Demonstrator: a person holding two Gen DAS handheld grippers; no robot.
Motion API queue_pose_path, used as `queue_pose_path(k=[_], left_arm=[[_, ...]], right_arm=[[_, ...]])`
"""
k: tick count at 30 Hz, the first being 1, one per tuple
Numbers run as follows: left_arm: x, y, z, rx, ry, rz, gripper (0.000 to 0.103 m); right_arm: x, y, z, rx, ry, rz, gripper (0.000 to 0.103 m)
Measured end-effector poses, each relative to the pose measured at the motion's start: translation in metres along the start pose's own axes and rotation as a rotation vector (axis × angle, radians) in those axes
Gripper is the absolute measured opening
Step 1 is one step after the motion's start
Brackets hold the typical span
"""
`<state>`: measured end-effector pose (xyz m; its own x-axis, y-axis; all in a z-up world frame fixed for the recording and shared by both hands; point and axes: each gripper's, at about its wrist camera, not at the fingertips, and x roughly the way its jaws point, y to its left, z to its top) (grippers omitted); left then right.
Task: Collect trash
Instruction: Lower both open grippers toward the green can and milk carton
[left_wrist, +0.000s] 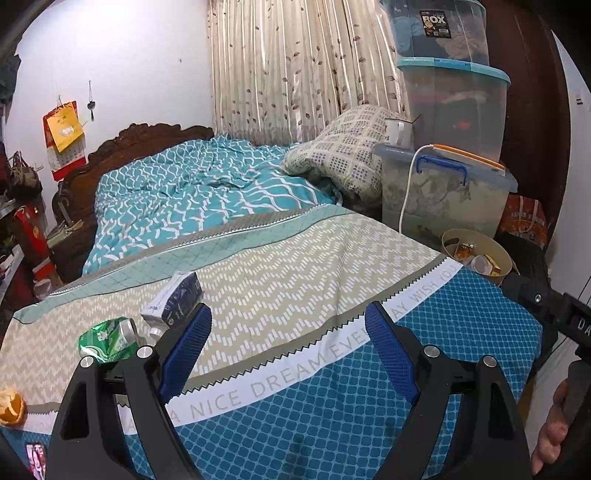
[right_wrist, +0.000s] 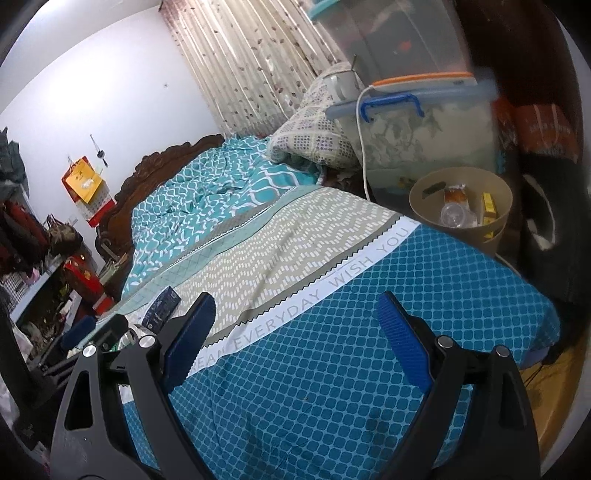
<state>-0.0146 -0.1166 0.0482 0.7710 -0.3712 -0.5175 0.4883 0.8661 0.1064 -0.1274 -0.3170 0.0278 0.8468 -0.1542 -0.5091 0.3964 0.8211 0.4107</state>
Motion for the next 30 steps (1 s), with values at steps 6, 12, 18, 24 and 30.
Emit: queue_pose_path(k=[6,12,18,24,30], left_arm=[[-0.003,0.003,0.0,-0.005,-0.015,0.017,0.081],[-0.004,0.008,-0.001,-0.015,-0.02,0.034,0.081],[0.001,0.024,-0.004,-0.04,-0.005,0.062,0.081],[0.006,0.069,-0.012,-0.114,0.023,0.12,0.081],[0.008,0.169,-0.024,-0.301,0.075,0.231,0.081]], right_arm=[[0.0,0.012,-0.005,-0.054,0.0,-0.007,0.089],[0.003,0.022,-0.009,-0.099,0.01,-0.003,0.089],[0.011,0.025,-0.013,-0.099,0.037,0.005,0.089],[0.021,0.033,-0.017,-0.116,0.069,0.022,0.089],[0.04,0.044,-0.023,-0.137,0.131,0.058,0.088]])
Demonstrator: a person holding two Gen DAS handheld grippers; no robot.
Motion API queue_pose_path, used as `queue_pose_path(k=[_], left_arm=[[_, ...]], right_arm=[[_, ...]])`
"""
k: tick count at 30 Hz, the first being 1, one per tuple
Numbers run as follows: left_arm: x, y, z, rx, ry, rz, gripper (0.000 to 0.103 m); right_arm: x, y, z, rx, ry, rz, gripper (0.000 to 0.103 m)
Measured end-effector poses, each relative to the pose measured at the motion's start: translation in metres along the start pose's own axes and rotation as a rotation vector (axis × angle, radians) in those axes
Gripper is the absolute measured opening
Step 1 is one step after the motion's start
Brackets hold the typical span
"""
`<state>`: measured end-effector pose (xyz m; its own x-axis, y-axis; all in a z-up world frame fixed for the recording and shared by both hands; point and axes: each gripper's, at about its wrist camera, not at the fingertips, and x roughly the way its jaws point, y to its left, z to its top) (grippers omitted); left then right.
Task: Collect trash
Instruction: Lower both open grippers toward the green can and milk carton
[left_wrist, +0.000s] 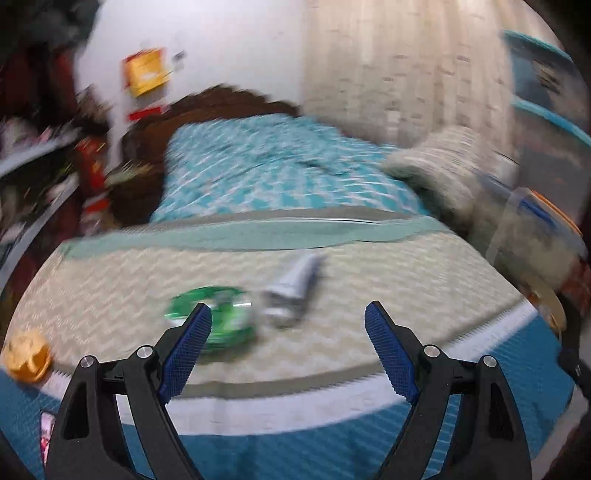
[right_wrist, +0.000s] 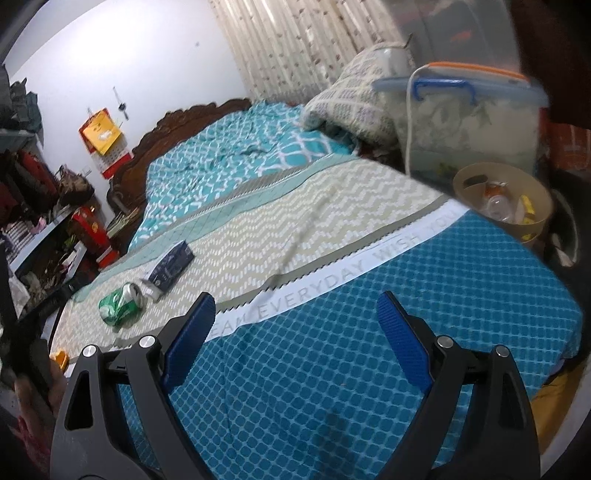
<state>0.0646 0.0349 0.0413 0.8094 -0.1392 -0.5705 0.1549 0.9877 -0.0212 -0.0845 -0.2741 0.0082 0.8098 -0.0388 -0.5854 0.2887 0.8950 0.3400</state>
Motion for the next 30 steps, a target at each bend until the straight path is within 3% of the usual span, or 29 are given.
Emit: queue_pose_path(k=[5,8,12,16,17,19,23,27,30], left_arm=[[0.042,0.09,0.029,-0.113,0.072,0.075,0.08],[0.083,0.126,0.047,-0.154,0.157,0.005,0.08],[0.137,0.139,0.049,-0.131,0.282,-0.038,0.08],[0.173,0.141,0.033,-0.179,0.441,-0.224,0.076],[0.174,0.138,0.029,-0.186,0.468,-0.239,0.071],[0.161,0.131,0.019,-0.189,0.482,-0.263,0.071],[0.116,0.118,-0.002,-0.236,0.5,-0.33,0.057],[0.074,0.092,-0.025,-0.28,0.505,-0.446,0.056],[0.041,0.058,-0.039,-0.168,0.484,-0.518,0.058]], right_arm=[[0.017,0.016,-0.005,-0.036,0.049,0.031,0.088],[0.026,0.024,-0.009,-0.048,0.075,0.042,0.088],[0.031,0.029,-0.01,-0.059,0.088,0.04,0.088],[0.032,0.028,-0.009,-0.059,0.088,0.03,0.088],[0.033,0.027,-0.008,-0.056,0.089,0.028,0.088],[0.035,0.025,-0.007,-0.05,0.092,0.027,0.088],[0.044,0.021,-0.009,-0.039,0.114,0.039,0.088],[0.05,0.022,-0.013,-0.037,0.133,0.059,0.088],[0.052,0.022,-0.014,-0.038,0.134,0.066,0.088]])
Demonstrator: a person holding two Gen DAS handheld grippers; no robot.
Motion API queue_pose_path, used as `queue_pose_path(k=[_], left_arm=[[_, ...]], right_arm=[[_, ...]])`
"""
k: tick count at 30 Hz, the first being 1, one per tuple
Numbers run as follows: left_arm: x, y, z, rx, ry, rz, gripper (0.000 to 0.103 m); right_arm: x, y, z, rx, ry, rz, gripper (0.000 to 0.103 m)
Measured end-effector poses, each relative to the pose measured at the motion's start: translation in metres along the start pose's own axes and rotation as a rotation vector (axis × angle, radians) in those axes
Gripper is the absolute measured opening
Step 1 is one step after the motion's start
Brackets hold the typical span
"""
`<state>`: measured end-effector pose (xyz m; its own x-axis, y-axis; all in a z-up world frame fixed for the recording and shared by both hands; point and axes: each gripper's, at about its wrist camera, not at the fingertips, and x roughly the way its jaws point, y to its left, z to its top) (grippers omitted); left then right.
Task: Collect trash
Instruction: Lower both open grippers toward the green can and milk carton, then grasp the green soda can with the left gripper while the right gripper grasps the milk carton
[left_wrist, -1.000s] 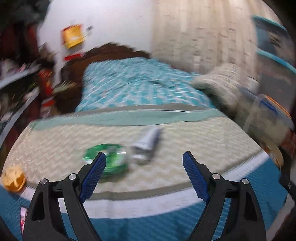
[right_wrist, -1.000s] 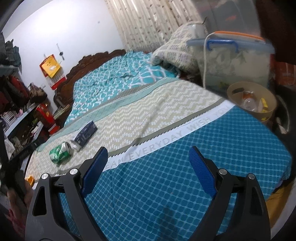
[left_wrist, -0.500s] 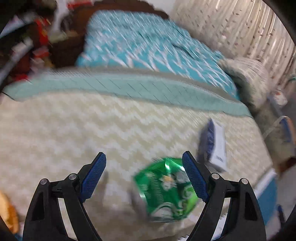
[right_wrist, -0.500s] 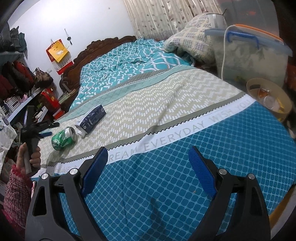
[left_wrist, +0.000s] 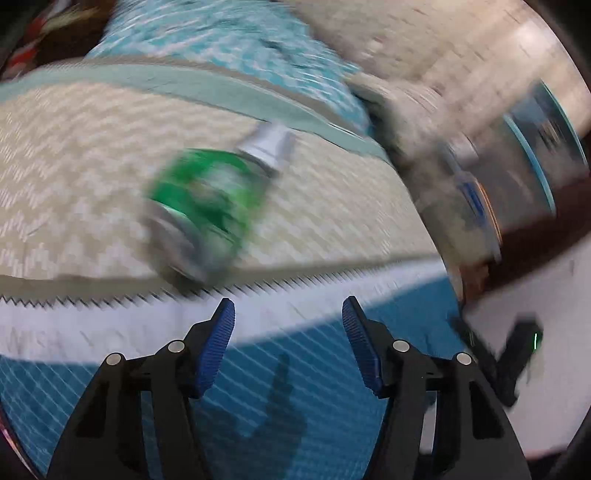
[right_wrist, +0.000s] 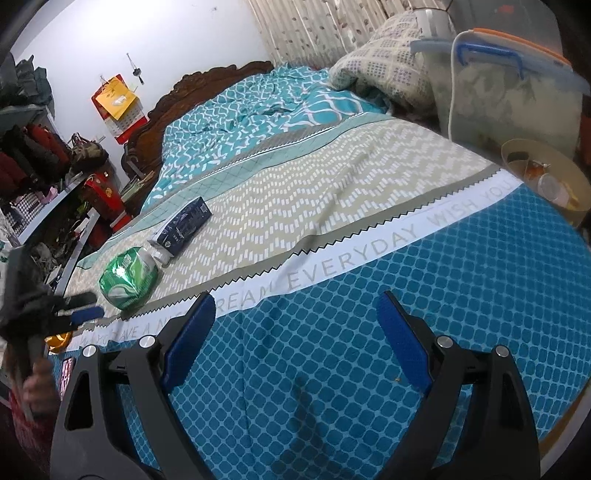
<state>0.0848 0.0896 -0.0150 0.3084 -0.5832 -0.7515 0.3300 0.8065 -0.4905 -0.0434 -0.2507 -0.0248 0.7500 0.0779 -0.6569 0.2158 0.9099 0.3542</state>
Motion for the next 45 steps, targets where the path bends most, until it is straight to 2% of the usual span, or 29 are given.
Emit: queue_pose_path(k=[2,3,5,6,8,9,13,17,20,22,25,28,31,34,36,39,41,45], left_arm=[[-0.009,-0.01,-0.004,0.053,-0.022,0.037,0.058],[-0.021,-0.008,0.002,0.063,-0.067,0.078,0.059],[-0.039,0.002,0.018,0.044,-0.143,0.163,0.069],[-0.051,0.013,0.033,0.033,-0.211,0.22,0.074],[-0.057,0.029,0.054,0.043,-0.254,0.265,0.085],[-0.054,0.04,0.067,0.048,-0.244,0.267,0.085],[-0.017,0.092,0.104,-0.045,-0.108,0.187,0.081],[0.016,0.11,0.105,-0.07,0.0,0.084,0.068],[0.035,0.104,0.096,-0.042,0.051,0.035,0.048],[0.042,0.101,0.087,-0.066,0.076,-0.015,0.041],[0.04,0.082,0.069,-0.062,0.1,-0.034,0.036],[0.04,0.058,0.048,-0.043,0.127,-0.073,0.037],[0.045,0.037,0.032,-0.023,0.129,-0.075,0.041],[0.052,0.027,0.024,-0.036,0.119,-0.061,0.059],[0.056,0.025,0.023,-0.044,0.103,-0.04,0.051],[0.057,0.025,0.02,-0.064,0.064,-0.039,0.049],[0.051,0.023,0.015,-0.058,0.026,-0.002,0.049],[0.02,0.033,-0.004,-0.102,-0.058,-0.011,0.047]], right_arm=[[0.0,-0.001,0.0,-0.002,0.001,0.003,0.088],[-0.001,-0.001,0.0,-0.004,0.0,0.005,0.088],[-0.001,-0.001,-0.001,-0.006,-0.001,0.008,0.088],[-0.002,-0.001,-0.002,-0.004,0.0,0.01,0.088],[-0.002,-0.002,-0.003,0.004,0.0,0.013,0.088],[-0.004,-0.003,-0.004,0.007,0.0,0.013,0.088],[-0.01,0.0,-0.006,0.002,-0.01,-0.001,0.088],[-0.013,0.001,-0.006,0.005,-0.012,-0.014,0.088],[-0.01,0.003,-0.005,0.001,-0.003,-0.013,0.088],[-0.006,0.006,-0.005,-0.009,0.008,-0.007,0.088],[0.0,0.015,-0.001,-0.037,0.02,0.01,0.088],[0.015,0.028,0.014,-0.061,0.043,0.068,0.088],[0.049,0.05,0.039,-0.118,0.095,0.132,0.088],[0.103,0.072,0.066,-0.102,0.209,0.213,0.088],[0.137,0.086,0.079,-0.075,0.274,0.244,0.089],[0.181,0.115,0.096,-0.068,0.35,0.262,0.089],[0.207,0.148,0.101,-0.099,0.398,0.271,0.09],[0.243,0.201,0.097,-0.184,0.435,0.235,0.094]])
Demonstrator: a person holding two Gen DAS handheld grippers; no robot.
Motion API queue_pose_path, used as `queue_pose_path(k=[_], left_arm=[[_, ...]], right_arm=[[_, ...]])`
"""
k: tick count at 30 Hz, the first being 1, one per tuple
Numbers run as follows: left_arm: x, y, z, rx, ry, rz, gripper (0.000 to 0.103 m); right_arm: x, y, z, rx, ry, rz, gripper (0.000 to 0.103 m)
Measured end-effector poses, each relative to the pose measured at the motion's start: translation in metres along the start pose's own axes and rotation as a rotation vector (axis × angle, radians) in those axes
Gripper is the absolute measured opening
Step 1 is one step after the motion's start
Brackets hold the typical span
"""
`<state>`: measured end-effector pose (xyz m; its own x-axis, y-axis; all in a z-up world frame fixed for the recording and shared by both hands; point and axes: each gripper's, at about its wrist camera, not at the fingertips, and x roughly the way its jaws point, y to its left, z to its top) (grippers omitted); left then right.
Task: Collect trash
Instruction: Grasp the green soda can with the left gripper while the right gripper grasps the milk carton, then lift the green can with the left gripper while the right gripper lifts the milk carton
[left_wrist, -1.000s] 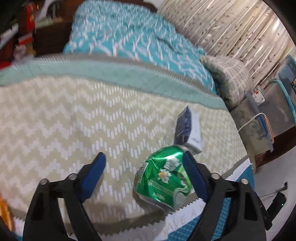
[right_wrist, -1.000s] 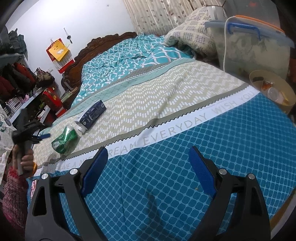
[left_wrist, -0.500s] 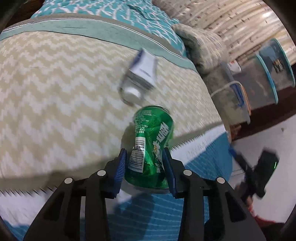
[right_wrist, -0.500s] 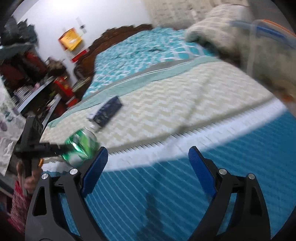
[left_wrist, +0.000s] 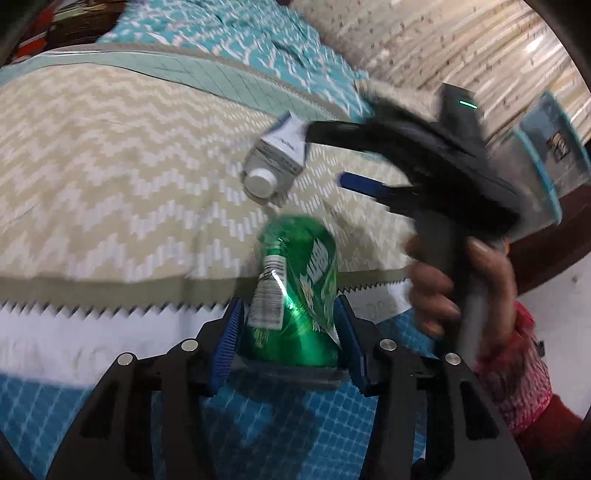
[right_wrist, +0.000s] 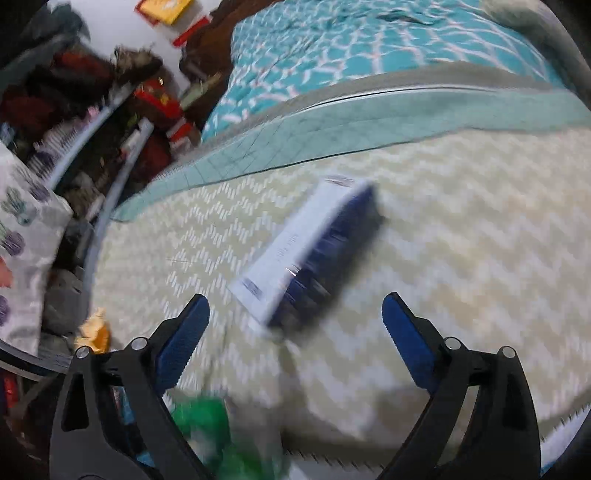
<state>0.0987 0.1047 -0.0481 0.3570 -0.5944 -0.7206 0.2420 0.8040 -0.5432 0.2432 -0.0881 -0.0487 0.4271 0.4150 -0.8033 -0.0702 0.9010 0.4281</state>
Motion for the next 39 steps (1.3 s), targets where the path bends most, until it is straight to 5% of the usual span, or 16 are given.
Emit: queue_pose_path(k=[5,7,10,17,25,28,33,39], left_arm=[[-0.022,0.016,-0.016,-0.068,-0.036,-0.002,0.046],[-0.025,0.017,-0.02,-0.07,-0.035,0.008,0.046],[-0.026,0.01,-0.022,-0.06,-0.031,0.001,0.046],[-0.011,-0.042,-0.019,0.043,-0.008,-0.066,0.044],[0.053,-0.13,-0.012,0.205,0.084,-0.086,0.043],[0.065,-0.151,-0.016,0.261,0.102,-0.05,0.046],[0.078,-0.168,-0.021,0.29,0.147,-0.011,0.065],[0.042,-0.159,-0.001,0.233,0.019,0.054,0.078]], right_arm=[[0.052,0.02,0.008,-0.016,0.08,-0.12,0.089],[0.044,0.021,0.004,-0.037,0.052,-0.099,0.071],[0.016,0.006,-0.012,-0.038,0.03,-0.034,0.06],[-0.092,-0.068,-0.081,-0.023,-0.059,0.025,0.057],[-0.194,-0.176,-0.176,0.124,-0.22,-0.122,0.057],[-0.211,-0.198,-0.198,0.14,-0.241,-0.151,0.057],[-0.214,-0.207,-0.22,0.143,-0.259,-0.151,0.057],[-0.209,-0.208,-0.225,0.149,-0.269,-0.094,0.057]])
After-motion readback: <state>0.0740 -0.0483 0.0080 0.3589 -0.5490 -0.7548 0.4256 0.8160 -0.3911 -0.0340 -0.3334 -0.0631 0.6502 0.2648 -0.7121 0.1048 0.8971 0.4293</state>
